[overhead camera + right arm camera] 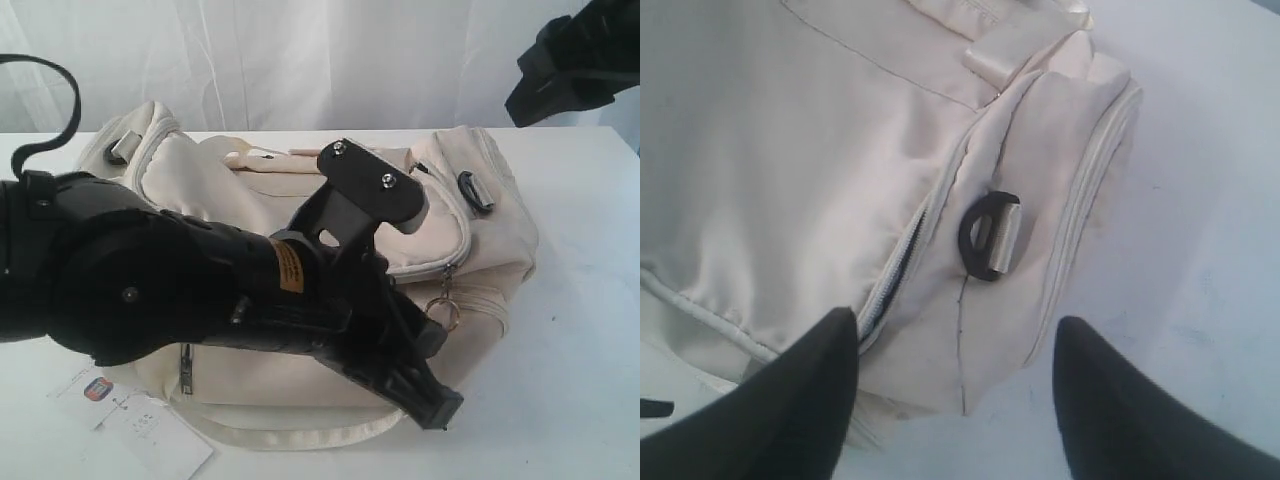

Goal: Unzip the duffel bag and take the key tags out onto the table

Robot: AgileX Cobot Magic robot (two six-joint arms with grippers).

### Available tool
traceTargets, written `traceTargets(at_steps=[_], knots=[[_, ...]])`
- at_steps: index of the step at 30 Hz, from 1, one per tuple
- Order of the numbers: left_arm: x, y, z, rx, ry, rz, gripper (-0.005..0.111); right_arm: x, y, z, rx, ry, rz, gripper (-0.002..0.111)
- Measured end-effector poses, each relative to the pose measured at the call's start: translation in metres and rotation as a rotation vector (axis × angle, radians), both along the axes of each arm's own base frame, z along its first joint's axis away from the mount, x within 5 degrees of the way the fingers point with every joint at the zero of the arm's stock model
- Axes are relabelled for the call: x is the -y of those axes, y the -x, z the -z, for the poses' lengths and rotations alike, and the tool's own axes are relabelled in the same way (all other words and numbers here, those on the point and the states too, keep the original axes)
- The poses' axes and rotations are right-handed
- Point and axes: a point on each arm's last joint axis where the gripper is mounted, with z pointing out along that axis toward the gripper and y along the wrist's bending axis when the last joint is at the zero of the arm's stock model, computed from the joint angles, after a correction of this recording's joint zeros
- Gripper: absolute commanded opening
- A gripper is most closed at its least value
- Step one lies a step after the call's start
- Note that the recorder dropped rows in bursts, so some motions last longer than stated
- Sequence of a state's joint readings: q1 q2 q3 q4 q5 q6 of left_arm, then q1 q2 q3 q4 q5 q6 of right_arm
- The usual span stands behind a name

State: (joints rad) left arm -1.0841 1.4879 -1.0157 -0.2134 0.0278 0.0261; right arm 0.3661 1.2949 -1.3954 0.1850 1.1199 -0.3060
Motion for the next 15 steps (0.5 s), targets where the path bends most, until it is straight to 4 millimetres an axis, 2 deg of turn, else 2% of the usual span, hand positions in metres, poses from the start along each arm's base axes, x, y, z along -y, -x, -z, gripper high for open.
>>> traceTargets(at_steps=[6,15], knots=[[0.008,-0.007,0.005,0.055,0.042,-0.015,0.059,-0.001,-0.004,0.015,-0.026,0.009,0.005,0.054],[0.023,-0.018,0.033,0.121,-0.004,0.009,0.059,-0.003,-0.005,0.016,-0.027,-0.006,0.009,0.054]])
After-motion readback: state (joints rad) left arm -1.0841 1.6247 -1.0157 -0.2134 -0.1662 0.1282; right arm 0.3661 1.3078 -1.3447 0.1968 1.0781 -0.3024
